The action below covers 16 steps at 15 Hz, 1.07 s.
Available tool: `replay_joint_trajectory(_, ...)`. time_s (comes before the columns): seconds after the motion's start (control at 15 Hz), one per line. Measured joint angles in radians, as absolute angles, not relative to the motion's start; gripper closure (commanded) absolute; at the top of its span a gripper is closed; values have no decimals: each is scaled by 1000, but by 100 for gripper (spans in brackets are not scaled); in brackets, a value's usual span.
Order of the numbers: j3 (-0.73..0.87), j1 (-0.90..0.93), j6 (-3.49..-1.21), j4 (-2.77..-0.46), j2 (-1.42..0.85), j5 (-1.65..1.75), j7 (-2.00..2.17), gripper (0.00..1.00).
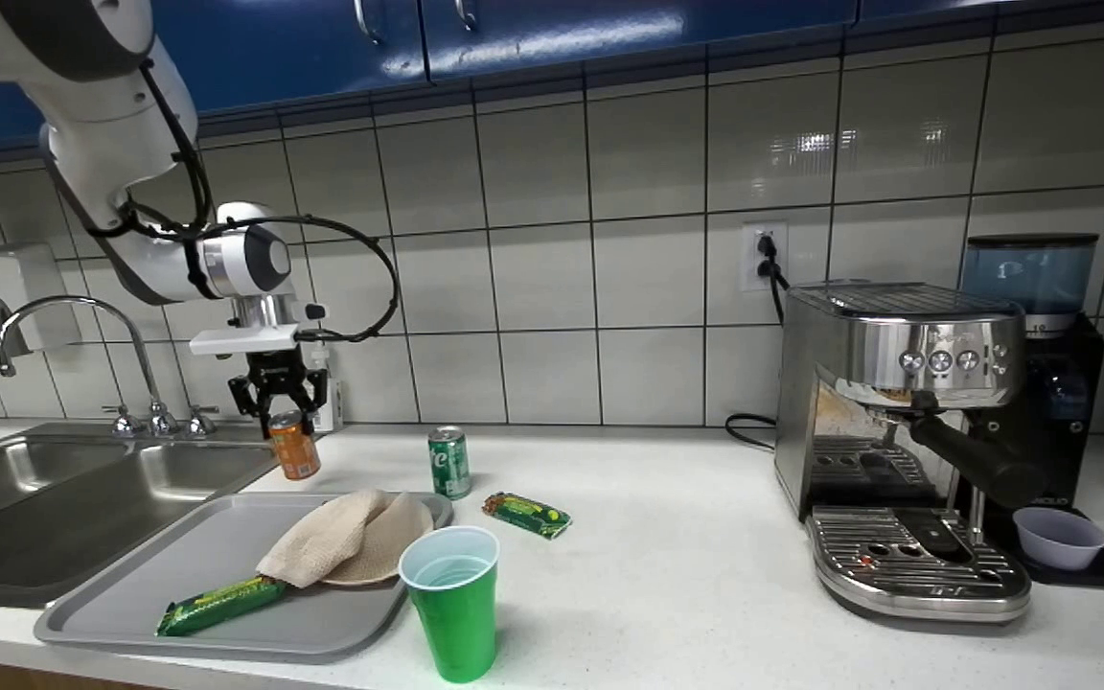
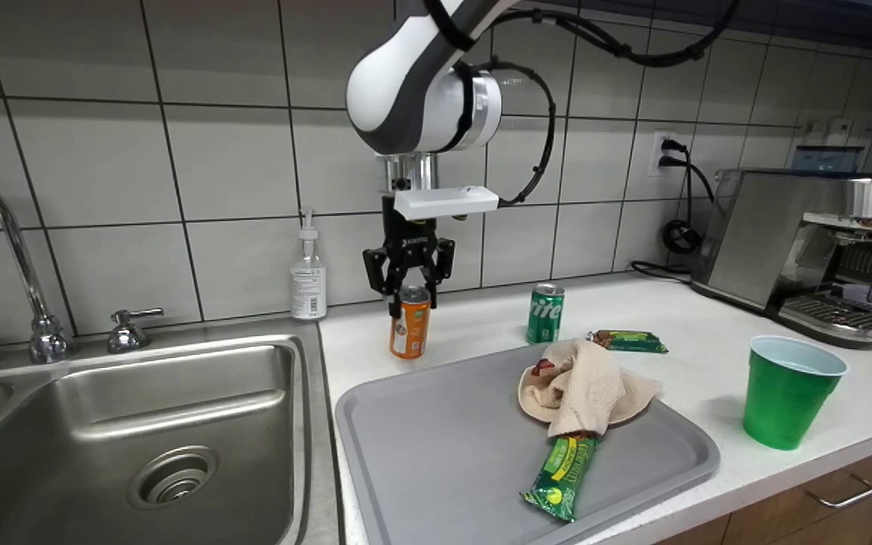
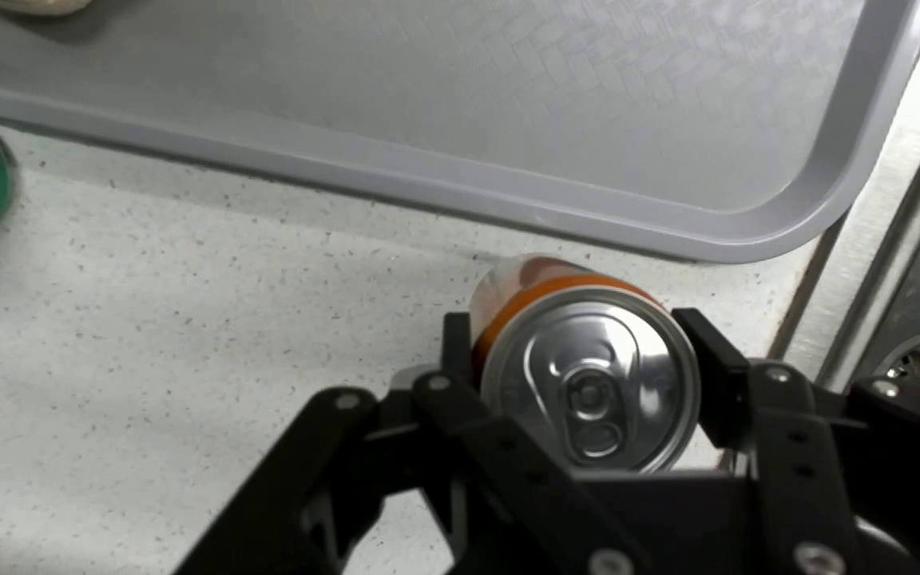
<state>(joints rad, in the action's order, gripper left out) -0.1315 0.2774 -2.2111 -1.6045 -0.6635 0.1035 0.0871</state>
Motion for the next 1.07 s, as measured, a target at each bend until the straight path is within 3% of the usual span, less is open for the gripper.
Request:
replay_joint_trajectory(0.73,-131,259,-2170,-1487,-765,96,73,62)
replay_joint_trajectory(0.87,-131,259,-2160,-1471,-778,95,72,12)
replay_joint_trajectory(1.07,-131,259,-2143,-1449,-792,92,67,1)
